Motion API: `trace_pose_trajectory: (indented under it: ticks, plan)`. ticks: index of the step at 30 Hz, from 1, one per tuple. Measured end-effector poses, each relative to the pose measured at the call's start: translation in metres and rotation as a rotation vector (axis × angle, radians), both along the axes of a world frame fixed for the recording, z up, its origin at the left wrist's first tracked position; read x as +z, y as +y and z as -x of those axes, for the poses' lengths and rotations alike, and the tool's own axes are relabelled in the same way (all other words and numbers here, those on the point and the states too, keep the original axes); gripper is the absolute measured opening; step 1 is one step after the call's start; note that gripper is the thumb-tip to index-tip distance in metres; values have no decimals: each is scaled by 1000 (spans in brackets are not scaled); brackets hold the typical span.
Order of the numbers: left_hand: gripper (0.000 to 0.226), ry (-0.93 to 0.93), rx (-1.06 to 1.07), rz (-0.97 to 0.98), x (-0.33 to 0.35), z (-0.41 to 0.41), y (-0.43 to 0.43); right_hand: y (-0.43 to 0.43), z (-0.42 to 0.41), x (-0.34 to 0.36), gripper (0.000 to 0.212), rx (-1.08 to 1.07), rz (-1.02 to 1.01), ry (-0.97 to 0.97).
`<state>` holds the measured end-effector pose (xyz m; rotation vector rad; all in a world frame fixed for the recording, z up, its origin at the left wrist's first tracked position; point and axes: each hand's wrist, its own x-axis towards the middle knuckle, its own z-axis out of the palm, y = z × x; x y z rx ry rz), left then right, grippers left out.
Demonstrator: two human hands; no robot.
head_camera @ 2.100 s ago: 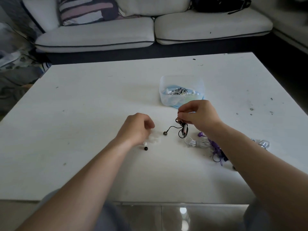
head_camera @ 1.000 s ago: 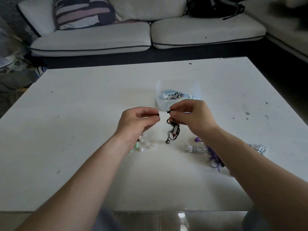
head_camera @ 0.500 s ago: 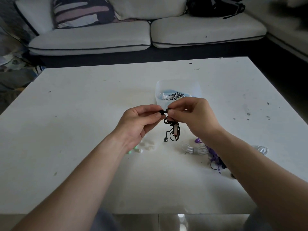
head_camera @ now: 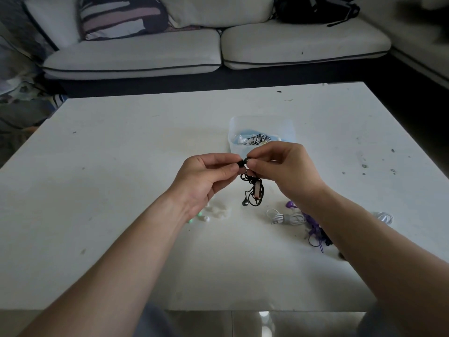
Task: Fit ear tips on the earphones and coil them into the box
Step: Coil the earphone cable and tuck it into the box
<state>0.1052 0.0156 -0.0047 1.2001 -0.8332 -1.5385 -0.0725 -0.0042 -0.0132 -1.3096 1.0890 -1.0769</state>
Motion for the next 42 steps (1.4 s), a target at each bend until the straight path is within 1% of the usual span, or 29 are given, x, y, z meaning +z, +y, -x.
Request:
trace_pose_trajectory:
  ticks: [7, 14, 24, 31, 37, 42]
  plan:
    - [19, 6, -13, 11, 0, -1, 0, 0, 1, 0, 13, 42, 7, -6]
    - [19, 5, -46, 17, -2, -2, 1, -2, 4, 1, 11, 101, 2, 24]
    - [21, 29, -3, -2, -4, 0, 1, 2, 0, 0, 10, 68, -3, 20]
    - [19, 23, 31, -10, -6, 4, 2, 4, -3, 0, 12, 28, 25, 62]
    - [19, 61, 4, -12, -4, 3, 1, 1, -1, 0, 10, 64, -12, 7]
    - [20, 55, -13, -1, -6, 3, 1, 2, 1, 1, 9, 85, -6, 5]
